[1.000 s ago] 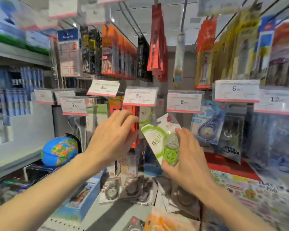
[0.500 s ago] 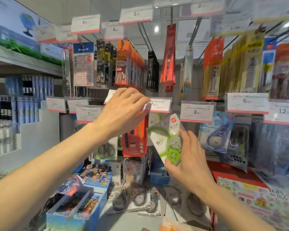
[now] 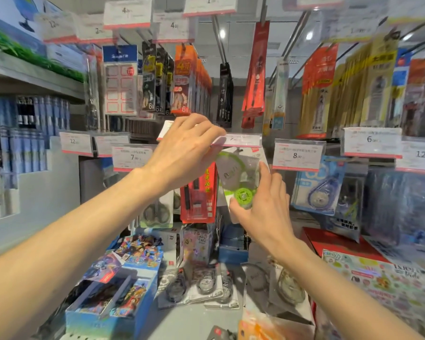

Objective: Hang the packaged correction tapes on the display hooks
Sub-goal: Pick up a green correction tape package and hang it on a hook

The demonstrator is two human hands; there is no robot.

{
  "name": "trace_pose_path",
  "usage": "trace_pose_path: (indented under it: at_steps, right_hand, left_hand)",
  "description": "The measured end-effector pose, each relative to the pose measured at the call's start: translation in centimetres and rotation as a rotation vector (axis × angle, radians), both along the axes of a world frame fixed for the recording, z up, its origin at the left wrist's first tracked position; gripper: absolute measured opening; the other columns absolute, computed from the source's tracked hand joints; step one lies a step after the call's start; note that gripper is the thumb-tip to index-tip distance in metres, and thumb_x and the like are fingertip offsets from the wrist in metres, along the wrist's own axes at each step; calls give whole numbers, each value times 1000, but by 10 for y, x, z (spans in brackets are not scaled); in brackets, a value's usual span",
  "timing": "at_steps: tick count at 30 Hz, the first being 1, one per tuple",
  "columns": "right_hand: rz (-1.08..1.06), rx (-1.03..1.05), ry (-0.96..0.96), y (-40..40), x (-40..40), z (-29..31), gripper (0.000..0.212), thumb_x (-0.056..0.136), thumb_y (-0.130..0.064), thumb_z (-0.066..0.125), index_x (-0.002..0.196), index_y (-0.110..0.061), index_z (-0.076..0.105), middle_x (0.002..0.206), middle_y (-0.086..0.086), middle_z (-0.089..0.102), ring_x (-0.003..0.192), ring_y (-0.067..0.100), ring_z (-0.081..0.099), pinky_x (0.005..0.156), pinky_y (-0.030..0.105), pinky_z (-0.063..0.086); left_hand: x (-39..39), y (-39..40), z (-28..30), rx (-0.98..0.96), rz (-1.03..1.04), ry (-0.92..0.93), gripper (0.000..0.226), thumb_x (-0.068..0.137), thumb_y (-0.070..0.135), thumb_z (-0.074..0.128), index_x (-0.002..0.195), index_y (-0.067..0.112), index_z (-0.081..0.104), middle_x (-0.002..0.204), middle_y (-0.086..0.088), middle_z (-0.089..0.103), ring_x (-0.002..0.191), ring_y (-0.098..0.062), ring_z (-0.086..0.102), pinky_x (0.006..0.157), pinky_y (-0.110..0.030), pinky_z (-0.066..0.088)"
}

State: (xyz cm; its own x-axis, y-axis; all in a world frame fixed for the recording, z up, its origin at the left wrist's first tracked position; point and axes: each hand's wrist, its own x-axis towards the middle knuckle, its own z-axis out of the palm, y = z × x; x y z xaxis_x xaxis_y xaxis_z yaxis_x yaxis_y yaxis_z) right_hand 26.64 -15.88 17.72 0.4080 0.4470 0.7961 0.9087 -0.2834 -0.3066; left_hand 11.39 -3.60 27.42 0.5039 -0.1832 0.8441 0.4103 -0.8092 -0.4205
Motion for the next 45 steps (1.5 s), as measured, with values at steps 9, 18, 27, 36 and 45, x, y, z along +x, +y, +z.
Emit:
trace_pose_path:
  at_steps: [9, 18, 27, 36, 45]
  right_hand:
    - [-54, -45, 76, 12, 1, 2, 102, 81, -56, 64, 155, -14, 9, 140, 16, 38, 126, 33, 39, 104, 47, 35]
    - [-43, -69, 264, 54, 17, 3, 95, 80, -47, 73, 148, -20, 13, 151, 7, 18, 129, 38, 37, 103, 59, 39]
    - [-61, -154, 275, 57, 32, -5, 104, 80, -70, 59, 154, -23, 4, 158, 9, 11, 131, 38, 43, 103, 51, 44]
    - [-101, -637, 123, -3, 65, -15, 70, 91, -48, 60, 147, -13, 36, 136, 20, 51, 122, 38, 53, 98, 43, 47]
    - [-148, -1223, 155, -32, 81, -61, 38, 96, -31, 51, 125, -7, 57, 133, 15, 59, 112, 34, 56, 90, 34, 43]
  left_hand:
    - [0, -1, -1, -5, 0, 1, 27, 106, 33, 45, 115, 15, 64, 112, -2, 70, 116, -28, 58, 91, -41, 44]
    - [5, 1, -8, 48, 28, -1, 27, 104, 31, 48, 115, 13, 65, 114, -3, 70, 122, -29, 57, 108, -42, 42]
    - [6, 1, -22, 68, 24, 18, 27, 99, 28, 54, 117, 10, 63, 124, -7, 66, 128, -32, 54, 109, -42, 40]
    - [12, -7, -86, 73, -165, -35, 27, 89, 13, 67, 115, 4, 69, 130, -15, 66, 123, -36, 59, 105, -49, 46]
    - [64, -36, -204, -968, -192, 408, 25, 98, 32, 55, 122, 25, 59, 113, 11, 65, 96, -10, 61, 89, -34, 50]
